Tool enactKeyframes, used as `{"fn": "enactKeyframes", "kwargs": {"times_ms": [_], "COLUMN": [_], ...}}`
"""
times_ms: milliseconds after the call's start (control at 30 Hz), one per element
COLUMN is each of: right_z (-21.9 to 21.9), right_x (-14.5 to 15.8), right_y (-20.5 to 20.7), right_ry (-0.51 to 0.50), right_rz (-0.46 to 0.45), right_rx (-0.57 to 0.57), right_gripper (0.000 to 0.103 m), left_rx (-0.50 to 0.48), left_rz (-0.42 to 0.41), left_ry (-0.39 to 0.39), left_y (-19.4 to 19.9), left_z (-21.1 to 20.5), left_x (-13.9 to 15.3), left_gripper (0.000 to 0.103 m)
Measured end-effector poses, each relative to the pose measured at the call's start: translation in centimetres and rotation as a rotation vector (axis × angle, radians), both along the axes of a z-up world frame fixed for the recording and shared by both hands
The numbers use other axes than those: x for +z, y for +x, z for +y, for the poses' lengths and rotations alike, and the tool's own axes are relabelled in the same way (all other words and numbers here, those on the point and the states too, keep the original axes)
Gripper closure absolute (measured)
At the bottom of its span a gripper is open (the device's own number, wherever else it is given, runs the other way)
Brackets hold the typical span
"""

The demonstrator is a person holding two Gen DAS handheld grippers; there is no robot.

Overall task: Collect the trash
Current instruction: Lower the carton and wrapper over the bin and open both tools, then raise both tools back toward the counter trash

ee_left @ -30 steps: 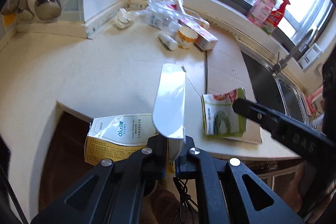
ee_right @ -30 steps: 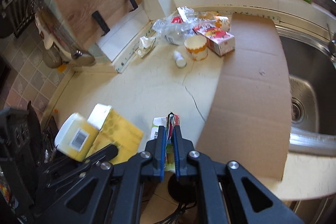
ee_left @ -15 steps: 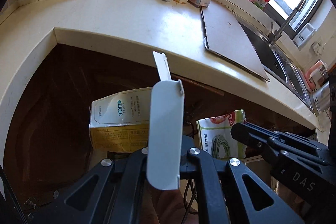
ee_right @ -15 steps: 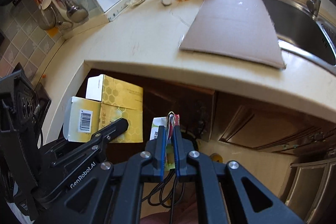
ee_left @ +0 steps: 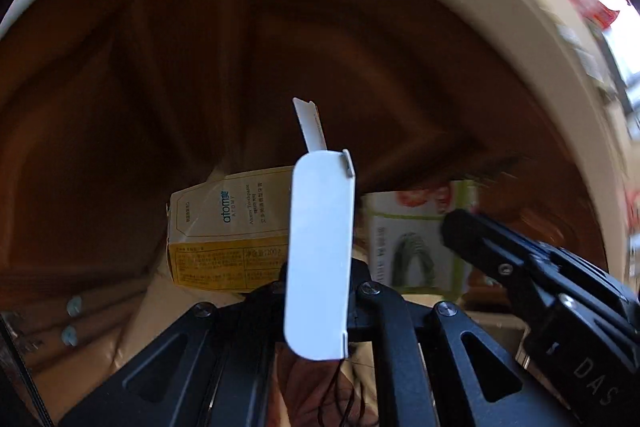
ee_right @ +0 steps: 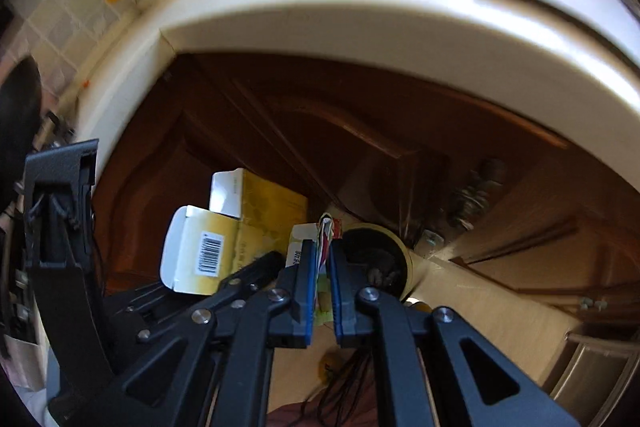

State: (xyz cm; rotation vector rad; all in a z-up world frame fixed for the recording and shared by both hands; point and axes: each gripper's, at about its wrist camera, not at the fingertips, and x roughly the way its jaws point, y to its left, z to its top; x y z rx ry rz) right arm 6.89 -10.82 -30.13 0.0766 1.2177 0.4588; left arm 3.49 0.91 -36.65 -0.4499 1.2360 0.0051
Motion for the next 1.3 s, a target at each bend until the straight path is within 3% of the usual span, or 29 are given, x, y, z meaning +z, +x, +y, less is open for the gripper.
{"fn": "enactKeyframes", "kwargs": {"times_ms": [233,467,567,633,667,733,900,1000,1167,1300], "right_z": [3.7,6.3,7.1,7.3,7.4,7.4,7.4,7.3,6.0,5.3], "right_x": [-7.1,-15.4,-19.6,-21.8,-22.6,-23.5,-22.7,-21.2,-17.3,-12.1], "right_y": [3.6,5.4,5.5,6.0,6.0,5.9,5.7,5.3,4.1,2.8], "right_ry": [-0.08,-0.126,-0.156,-0.184,-0.197,-0.198,-0.195,-0.194,-0.178,-0.148], "right_rz": [0.071,0.15,0.193,0.202,0.186,0.186,0.194,0.19,0.178,0.15], "right_rx": [0.157,0.263,0.302,0.297,0.302,0.304,0.292,0.283,0.261,0.232], "right_gripper": [0.096,0.092,0.088,0.074,0.071,0.052,0.05,0.05,0.05,0.05], "left_rx": [0.164,0.177,0.167,0.146,0.137,0.124,0.119,0.132,0.12,0.07], "left_rz": [0.145,0.261,0.307,0.348,0.363,0.385,0.403,0.381,0.356,0.312], "left_ry": [-0.079,-0.059,-0.051,-0.033,-0.031,-0.037,-0.023,-0.007,0.024,0.062], "left_y": [1.6,3.1,3.3,3.2,3.1,2.8,1.1,0.6,0.0,-0.5], "left_z": [3.1,3.4,3.5,4.0,4.1,4.3,5.5,5.9,6.4,6.5], "left_x": [-8.9,-17.5,-21.3,-23.6,-24.4,-25.8,-26.2,-24.5,-20.7,-15.1], "left_gripper": [0.099,0.093,0.076,0.054,0.049,0.041,0.039,0.038,0.038,0.038]}}
